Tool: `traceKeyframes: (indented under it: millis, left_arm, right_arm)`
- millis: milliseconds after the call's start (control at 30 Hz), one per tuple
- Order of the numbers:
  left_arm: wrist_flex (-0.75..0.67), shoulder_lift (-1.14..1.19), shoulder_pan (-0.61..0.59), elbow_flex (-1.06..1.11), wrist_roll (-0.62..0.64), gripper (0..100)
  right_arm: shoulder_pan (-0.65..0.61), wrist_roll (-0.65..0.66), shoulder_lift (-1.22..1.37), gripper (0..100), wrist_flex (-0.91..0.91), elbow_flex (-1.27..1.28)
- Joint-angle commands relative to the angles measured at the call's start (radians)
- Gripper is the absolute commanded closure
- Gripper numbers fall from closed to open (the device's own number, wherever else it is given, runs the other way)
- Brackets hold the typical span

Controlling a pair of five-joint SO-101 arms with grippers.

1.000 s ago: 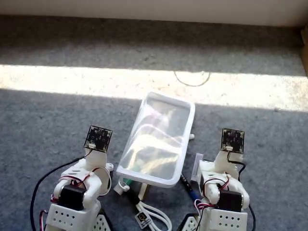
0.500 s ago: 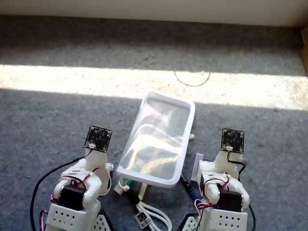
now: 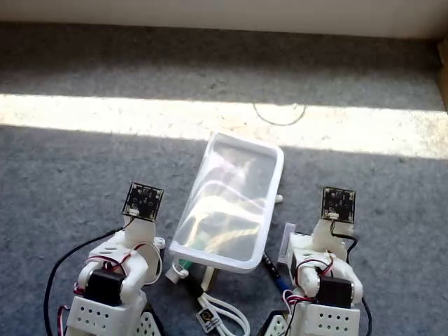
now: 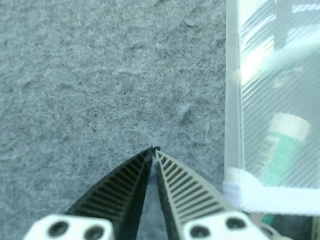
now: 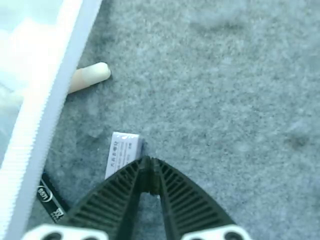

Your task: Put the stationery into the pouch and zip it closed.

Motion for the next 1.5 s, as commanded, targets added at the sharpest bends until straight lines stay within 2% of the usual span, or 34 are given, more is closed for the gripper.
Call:
traceKeyframes:
  millis: [0, 633, 767, 833, 967, 1067, 1200, 1467]
  left_arm:
    - [0.005, -0.005, -0.007, 0.024, 0.008, 99]
    - [0.005, -0.005, -0.007, 0.024, 0.008, 99]
    - [0.005, -0.005, -0.007, 0.024, 0.008, 99]
    - [0.005, -0.005, -0.007, 0.024, 0.008, 99]
    - [0.005, -0.005, -0.007, 0.024, 0.008, 99]
    - [0.005, -0.005, -0.007, 0.024, 0.008, 99]
    - [0.005, -0.005, -0.007, 0.024, 0.008, 99]
    - [0.005, -0.005, -0.007, 0.024, 0.008, 99]
  right_arm:
    - [0.008, -0.008, -0.010, 99.3, 0.004, -0.062]
    - [0.007, -0.011, -0.010, 99.3, 0.013, -0.510]
    - [0.001, -0.124, -0.008, 99.3, 0.013, -0.576]
    - [-0.047, -0.167, -0.008, 99.3, 0.015, -0.596]
    - [-0.176, -0.172, -0.008, 99.3, 0.082, -0.647]
    - [-0.220, -0.176, 0.024, 99.3, 0.134, -0.677]
    - [-0.266, -0.218, 0.136, 99.3, 0.193, -0.720]
    - [-0.458, -0.213, 0.390, 99.3, 0.275, -0.832]
